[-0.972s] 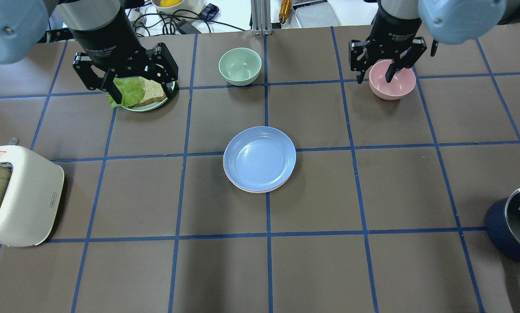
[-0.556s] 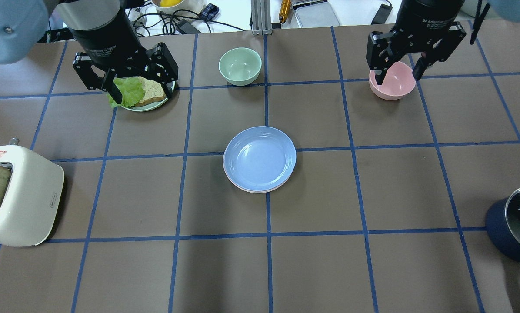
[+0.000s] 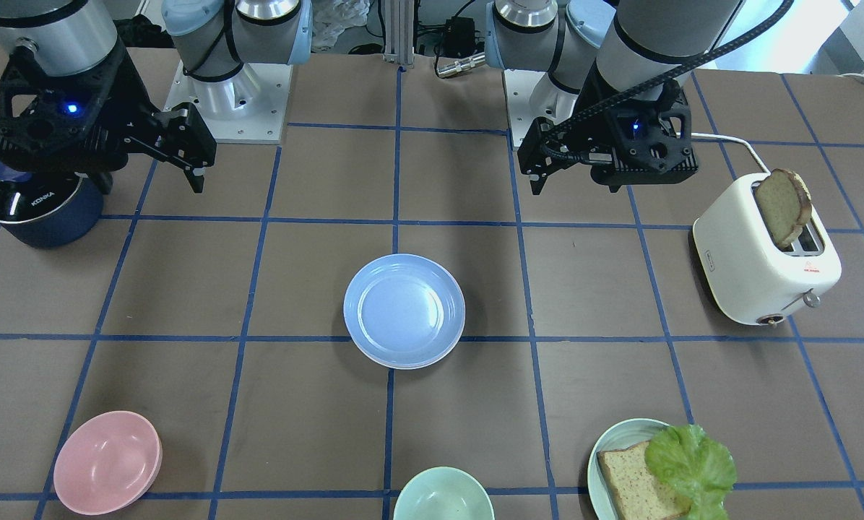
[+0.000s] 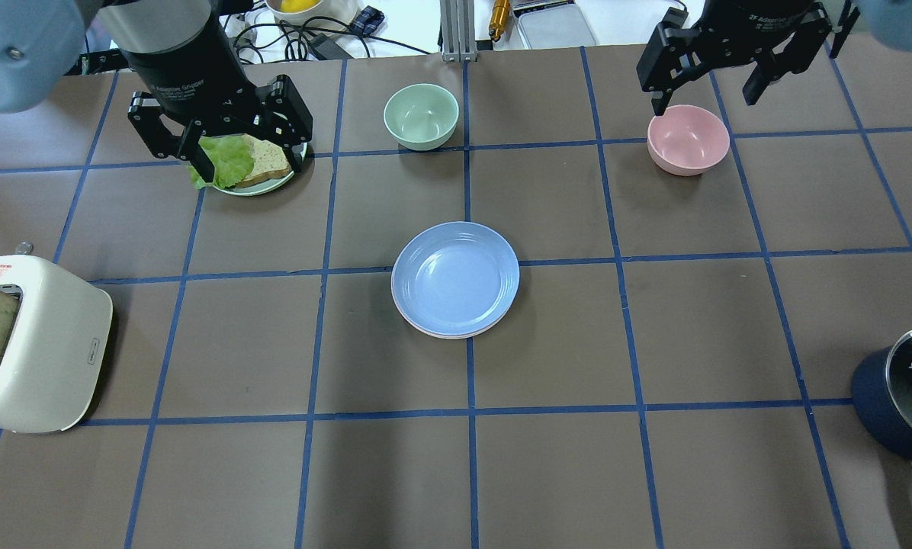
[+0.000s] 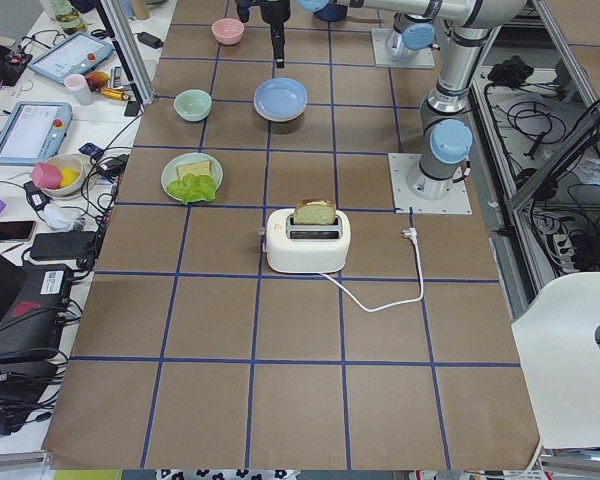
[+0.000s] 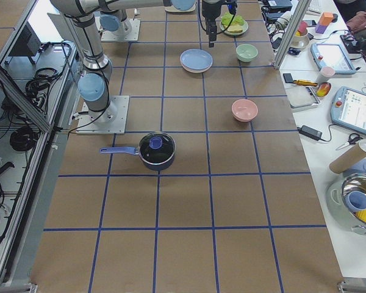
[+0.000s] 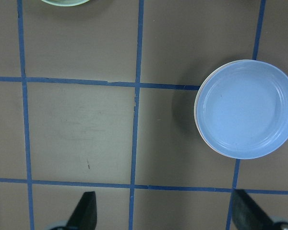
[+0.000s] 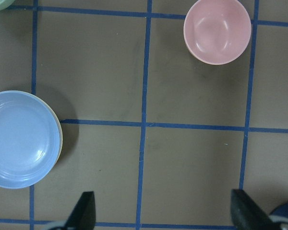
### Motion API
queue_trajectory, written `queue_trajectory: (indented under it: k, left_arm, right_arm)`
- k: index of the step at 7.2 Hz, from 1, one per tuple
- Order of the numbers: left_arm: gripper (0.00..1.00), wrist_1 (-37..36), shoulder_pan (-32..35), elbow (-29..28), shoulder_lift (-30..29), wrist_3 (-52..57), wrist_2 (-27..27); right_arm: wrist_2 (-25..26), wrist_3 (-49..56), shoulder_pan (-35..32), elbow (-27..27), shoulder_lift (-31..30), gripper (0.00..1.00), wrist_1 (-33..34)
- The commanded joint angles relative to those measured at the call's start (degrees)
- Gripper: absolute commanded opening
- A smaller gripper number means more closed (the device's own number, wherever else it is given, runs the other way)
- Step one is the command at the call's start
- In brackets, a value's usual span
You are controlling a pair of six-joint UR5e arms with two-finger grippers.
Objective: Stack three plates with pink and blue
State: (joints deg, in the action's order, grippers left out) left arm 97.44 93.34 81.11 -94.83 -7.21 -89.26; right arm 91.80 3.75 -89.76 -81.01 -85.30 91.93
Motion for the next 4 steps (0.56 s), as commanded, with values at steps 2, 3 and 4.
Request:
queue_trajectory:
  k: [2, 3, 4]
  left_arm:
    - [1.00, -0.1, 0.0, -0.1, -0.1, 1.2, 0.1]
    - [1.00, -0.1, 0.0, -0.1, -0.1, 1.7, 0.1]
    - [1.00, -0.2, 0.0, -0.1, -0.2, 1.6, 0.1]
  right_arm:
    - [0.0, -0.1, -0.1, -3.4, -0.7, 1.00, 6.3]
    - [0.2, 0.1, -0.1, -3.5, -0.7, 1.00, 6.3]
    - [0.4, 0.1, -0.1, -3.5, -0.8, 1.00, 6.3]
